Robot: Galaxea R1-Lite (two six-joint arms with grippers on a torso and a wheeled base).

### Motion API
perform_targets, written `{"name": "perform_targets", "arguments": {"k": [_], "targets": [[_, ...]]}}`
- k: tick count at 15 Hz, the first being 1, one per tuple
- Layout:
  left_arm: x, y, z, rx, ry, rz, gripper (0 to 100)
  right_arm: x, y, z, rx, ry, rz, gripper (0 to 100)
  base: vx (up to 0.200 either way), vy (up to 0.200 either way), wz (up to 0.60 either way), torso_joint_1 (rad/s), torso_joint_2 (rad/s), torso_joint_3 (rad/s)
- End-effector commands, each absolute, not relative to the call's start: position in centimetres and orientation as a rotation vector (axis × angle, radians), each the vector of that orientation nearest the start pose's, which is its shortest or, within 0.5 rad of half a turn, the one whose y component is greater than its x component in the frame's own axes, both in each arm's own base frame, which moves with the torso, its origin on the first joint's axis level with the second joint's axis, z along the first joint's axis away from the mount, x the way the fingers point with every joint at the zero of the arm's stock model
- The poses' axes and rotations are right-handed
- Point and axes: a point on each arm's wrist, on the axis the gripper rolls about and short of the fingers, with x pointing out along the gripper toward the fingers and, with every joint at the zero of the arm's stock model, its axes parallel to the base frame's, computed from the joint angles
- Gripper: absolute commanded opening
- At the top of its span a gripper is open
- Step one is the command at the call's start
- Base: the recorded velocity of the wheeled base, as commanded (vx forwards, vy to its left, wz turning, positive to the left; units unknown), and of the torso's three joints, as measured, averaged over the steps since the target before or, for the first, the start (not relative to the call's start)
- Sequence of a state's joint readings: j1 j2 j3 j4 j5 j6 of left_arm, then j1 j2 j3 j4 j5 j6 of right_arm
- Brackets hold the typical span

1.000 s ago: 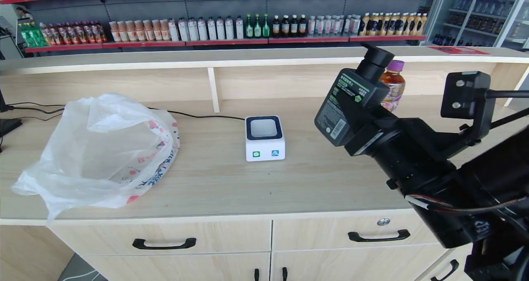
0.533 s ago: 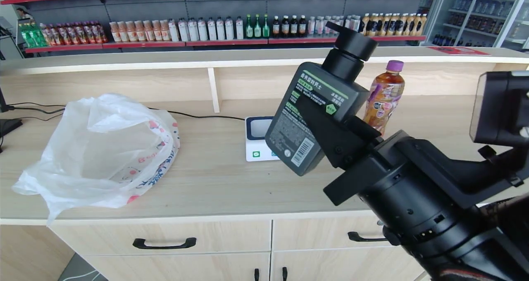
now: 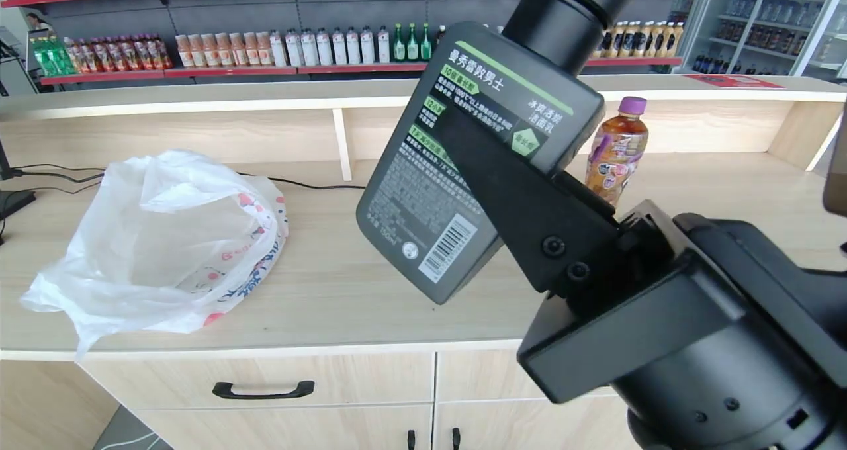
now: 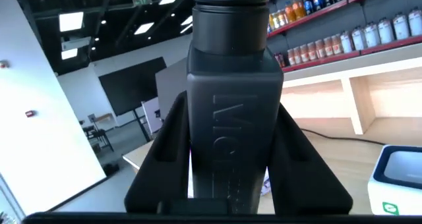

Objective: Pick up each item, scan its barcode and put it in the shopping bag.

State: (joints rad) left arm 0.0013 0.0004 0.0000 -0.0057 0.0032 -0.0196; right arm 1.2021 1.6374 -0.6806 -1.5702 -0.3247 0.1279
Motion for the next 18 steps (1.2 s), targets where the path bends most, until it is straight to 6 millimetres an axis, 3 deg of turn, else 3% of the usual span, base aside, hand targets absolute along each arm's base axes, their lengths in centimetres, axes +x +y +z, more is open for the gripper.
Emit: {"name": "perform_targets", "arguments": {"k": [1,7,18], "targets": [[-2.3,0.0,7.6,-0.02,-0.005,0.005,100,9.2,24.3,26.4,0.587,-0.41,0.914,0,0.0,0.0,0.0,0.0,0.0,0.0],[-2.3,0.0,7.6,-0.02,-0.005,0.005,100,8.7,22.8,27.2,0.615,-0.43,0.915,0,0.0,0.0,0.0,0.0,0.0,0.0],[-2.3,0.0,7.6,-0.02,-0.005,0.006,100,8.6,23.2,26.7,0.596,-0.414,0.923,0,0.0,0.0,0.0,0.0,0.0,0.0]]}}
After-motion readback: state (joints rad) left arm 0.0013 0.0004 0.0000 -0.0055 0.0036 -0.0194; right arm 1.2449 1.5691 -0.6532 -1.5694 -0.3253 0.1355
